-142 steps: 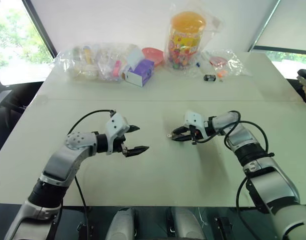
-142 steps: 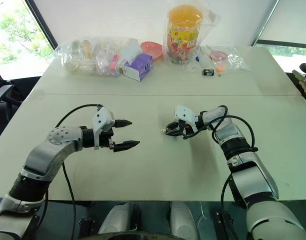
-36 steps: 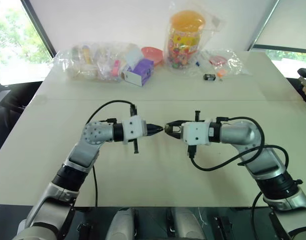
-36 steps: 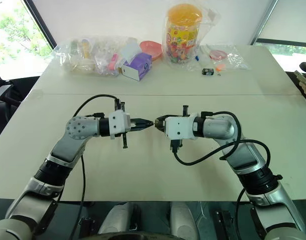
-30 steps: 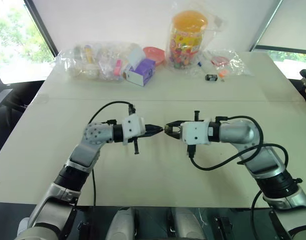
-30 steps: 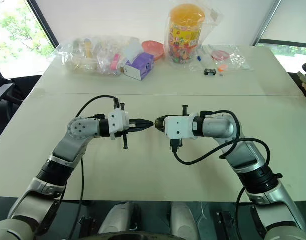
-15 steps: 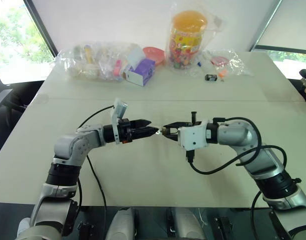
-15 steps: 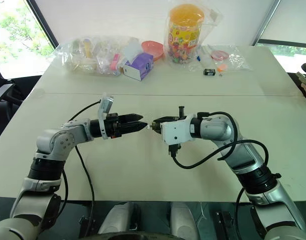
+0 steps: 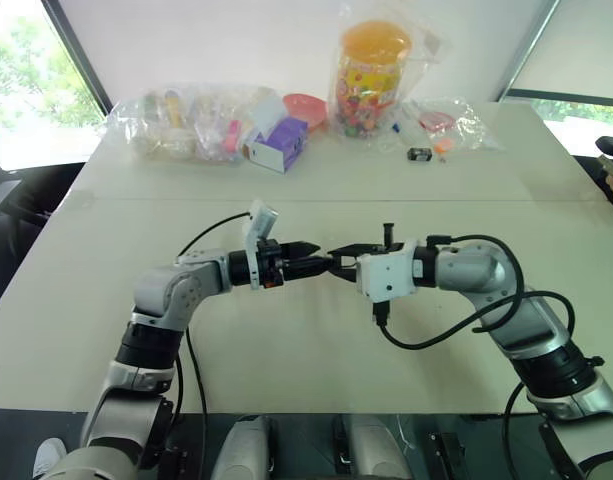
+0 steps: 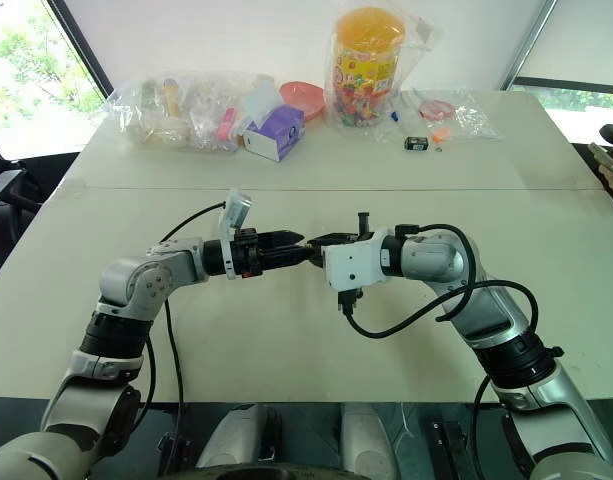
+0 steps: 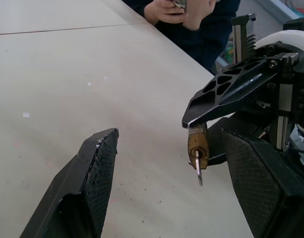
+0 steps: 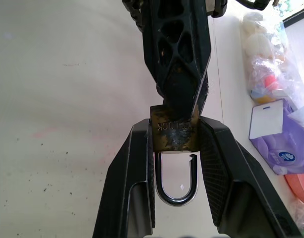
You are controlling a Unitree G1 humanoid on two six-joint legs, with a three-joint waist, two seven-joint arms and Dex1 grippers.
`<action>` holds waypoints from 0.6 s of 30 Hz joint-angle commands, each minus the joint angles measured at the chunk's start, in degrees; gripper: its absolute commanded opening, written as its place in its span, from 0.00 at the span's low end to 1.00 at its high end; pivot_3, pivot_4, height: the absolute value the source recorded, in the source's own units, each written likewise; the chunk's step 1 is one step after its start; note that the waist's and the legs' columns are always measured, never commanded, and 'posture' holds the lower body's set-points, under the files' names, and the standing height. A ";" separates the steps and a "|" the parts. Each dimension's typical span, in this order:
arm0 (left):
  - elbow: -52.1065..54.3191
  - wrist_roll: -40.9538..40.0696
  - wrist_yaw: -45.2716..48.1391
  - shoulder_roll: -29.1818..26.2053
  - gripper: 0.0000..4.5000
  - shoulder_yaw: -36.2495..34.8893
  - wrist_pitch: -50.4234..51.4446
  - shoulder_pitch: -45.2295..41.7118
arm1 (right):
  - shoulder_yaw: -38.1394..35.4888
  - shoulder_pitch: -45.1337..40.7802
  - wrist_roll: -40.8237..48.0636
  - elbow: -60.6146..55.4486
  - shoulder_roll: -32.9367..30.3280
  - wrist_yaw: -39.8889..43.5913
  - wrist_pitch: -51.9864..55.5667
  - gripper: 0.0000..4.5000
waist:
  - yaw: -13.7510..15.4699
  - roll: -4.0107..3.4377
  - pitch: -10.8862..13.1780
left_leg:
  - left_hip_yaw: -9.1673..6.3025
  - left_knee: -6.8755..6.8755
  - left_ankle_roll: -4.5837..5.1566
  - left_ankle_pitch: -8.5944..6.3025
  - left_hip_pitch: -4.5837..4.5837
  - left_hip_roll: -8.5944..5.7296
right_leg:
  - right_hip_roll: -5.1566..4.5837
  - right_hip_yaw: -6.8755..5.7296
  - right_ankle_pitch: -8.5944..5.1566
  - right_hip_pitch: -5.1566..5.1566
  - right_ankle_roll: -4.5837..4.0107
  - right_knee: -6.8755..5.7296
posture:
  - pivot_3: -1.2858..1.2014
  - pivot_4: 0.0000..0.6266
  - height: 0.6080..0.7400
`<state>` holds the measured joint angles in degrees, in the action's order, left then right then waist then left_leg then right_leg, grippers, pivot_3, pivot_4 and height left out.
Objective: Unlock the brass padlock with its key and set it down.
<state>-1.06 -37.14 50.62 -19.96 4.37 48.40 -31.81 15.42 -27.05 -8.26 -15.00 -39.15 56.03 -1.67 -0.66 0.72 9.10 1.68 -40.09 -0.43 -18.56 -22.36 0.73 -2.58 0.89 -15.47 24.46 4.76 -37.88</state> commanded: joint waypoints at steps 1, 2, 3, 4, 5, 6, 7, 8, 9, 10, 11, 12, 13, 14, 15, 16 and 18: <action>0.10 1.19 0.17 0.76 0.75 0.59 -2.01 -1.07 | -0.63 -0.42 0.14 -1.95 0.08 -0.77 -0.38 0.15 | 0.02 0.00 0.00 | 0.00 0.00 0.00 0.00 0.00 0.00 | -0.01 0.00 0.00 0.00 0.00 0.00 | 0.52 0.24 0.96; -0.29 1.45 0.00 1.03 0.75 0.63 -2.25 -1.19 | -0.64 -0.43 0.11 -1.96 0.07 -0.79 -0.39 0.15 | 0.04 0.00 0.00 | 0.00 0.00 0.00 0.00 0.00 -0.01 | -0.01 0.00 0.00 0.00 0.00 0.00 | 0.52 0.24 0.96; -0.61 1.68 -0.05 1.25 0.75 0.71 -2.42 -1.29 | -0.64 -0.43 0.09 -1.98 0.07 -0.80 -0.42 0.15 | 0.08 0.00 0.00 | 0.01 0.00 0.00 0.00 0.00 -0.01 | -0.01 0.00 0.00 0.00 0.00 0.00 | 0.52 0.24 0.96; -0.80 1.86 0.03 1.47 0.75 0.77 -2.62 -1.34 | -0.65 -0.44 0.11 -2.04 0.07 -0.79 -0.34 0.15 | 0.08 0.00 0.00 | 0.00 0.00 0.00 0.00 0.00 -0.01 | -0.01 0.00 0.00 0.00 0.00 0.00 | 0.52 0.24 0.96; -0.97 1.96 0.00 1.67 0.63 0.76 -2.68 -1.38 | -0.66 -0.46 0.11 -2.07 0.07 -0.79 -0.32 0.15 | 0.07 0.00 0.00 | 0.01 0.00 0.00 0.00 0.00 -0.01 | -0.01 0.00 0.00 0.00 0.00 0.00 | 0.52 0.24 0.96; -1.01 2.03 0.11 1.75 0.57 0.82 -2.75 -1.38 | -0.66 -0.47 0.07 -2.10 0.05 -0.78 -0.33 0.15 | 0.07 0.00 0.00 | 0.01 0.00 0.00 0.00 0.00 -0.01 | -0.02 0.00 0.00 0.00 0.00 0.00 | 0.52 0.24 0.96; -1.03 2.10 0.21 1.81 0.45 0.84 -2.80 -1.37 | -0.65 -0.48 0.03 -2.13 0.04 -0.78 -0.32 0.15 | 0.07 0.00 0.00 | 0.01 0.00 0.00 0.00 0.00 -0.01 | -0.02 0.00 0.00 0.00 0.00 0.00 | 0.52 0.24 0.96; -1.08 2.19 0.26 1.89 0.33 0.85 -2.88 -1.36 | -0.65 -0.50 0.01 -2.18 0.05 -0.78 -0.28 0.15 | 0.05 0.00 0.00 | 0.01 0.00 0.00 0.00 0.00 -0.01 | -0.02 0.00 0.00 0.00 0.00 0.00 | 0.52 0.24 0.96; -1.20 2.27 0.25 2.01 0.23 0.87 -2.95 -1.39 | -0.65 -0.53 -0.01 -2.25 0.06 -0.79 -0.22 0.15 | 0.04 0.00 0.00 | 0.01 0.00 0.00 0.00 0.00 -0.01 | -0.01 0.00 0.00 0.00 0.00 0.00 | 0.52 0.24 0.96; -1.28 2.36 0.26 2.11 0.10 0.85 -2.98 -1.41 | -0.65 -0.55 -0.03 -2.30 0.08 -0.79 -0.15 0.15 | 0.04 0.00 0.00 | 0.01 0.00 0.00 0.00 0.00 -0.01 | -0.01 0.00 0.00 0.00 0.00 0.00 | 0.52 0.24 0.96; -1.40 2.32 0.22 2.33 0.01 0.73 -2.95 -1.48 | -0.63 -0.56 -0.08 -2.37 0.07 -0.75 -0.12 0.15 | 0.03 0.00 0.00 | 0.01 0.00 0.00 0.00 0.00 -0.01 | -0.01 0.00 0.00 0.00 0.00 0.00 | 0.52 0.24 0.96; -1.51 2.25 0.19 2.48 0.00 0.62 -2.85 -1.62 | -0.62 -0.65 -0.11 -2.37 0.06 -0.69 -0.11 0.15 | -0.01 0.00 0.00 | 0.00 0.00 0.00 0.00 0.00 -0.01 | -0.01 0.00 0.00 0.00 0.00 0.00 | 0.52 0.24 0.96; -1.58 2.14 0.19 2.60 0.00 0.52 -2.72 -1.72 | -0.62 -0.72 -0.15 -2.38 0.07 -0.63 -0.09 0.15 | -0.02 0.00 0.00 | 0.00 0.00 0.00 0.00 0.00 -0.01 | 0.00 0.00 0.00 0.00 0.00 0.00 | 0.52 0.24 0.96; -1.61 2.06 0.21 2.65 0.00 0.45 -2.62 -1.79 | -0.62 -0.77 -0.20 -2.40 0.06 -0.58 -0.09 0.15 | 0.00 0.00 0.00 | 0.00 0.00 0.00 0.00 0.00 -0.01 | 0.00 0.00 0.00 0.00 0.00 0.00 | 0.52 0.24 0.96; -1.60 1.99 0.23 2.64 0.00 0.40 -2.52 -1.84 | -0.62 -0.79 -0.25 -2.42 0.07 -0.54 -0.09 0.15 | 0.01 0.00 0.00 | 0.00 0.00 0.00 0.00 0.00 0.00 | 0.00 0.00 0.00 0.00 0.00 0.00 | 0.52 0.24 0.96; -1.56 1.91 0.28 2.59 0.00 0.33 -2.40 -1.86 | -0.62 -0.80 -0.26 -2.47 0.08 -0.51 -0.06 0.15 | 0.01 0.00 0.00 | 0.00 0.00 0.00 0.00 0.00 0.00 | 0.00 0.00 0.00 0.00 0.00 0.00 | 0.52 0.24 0.96; -1.45 1.75 0.41 2.39 0.00 0.22 -2.11 -1.93 | -0.68 -0.82 -0.19 -2.60 0.11 -0.46 0.07 0.15 | 0.01 0.00 0.00 | 0.01 0.00 0.00 0.00 0.00 -0.01 | 0.00 0.00 0.00 0.00 0.00 0.00 | 0.52 0.24 0.96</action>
<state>-2.67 -35.80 51.99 -17.14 5.81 46.74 -32.45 15.37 -27.04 -9.92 -14.68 -39.18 55.46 -0.93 -0.65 0.72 9.10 1.69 -40.09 -0.43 -18.57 -22.36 0.72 -2.58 0.89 -15.47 24.46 4.76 -37.87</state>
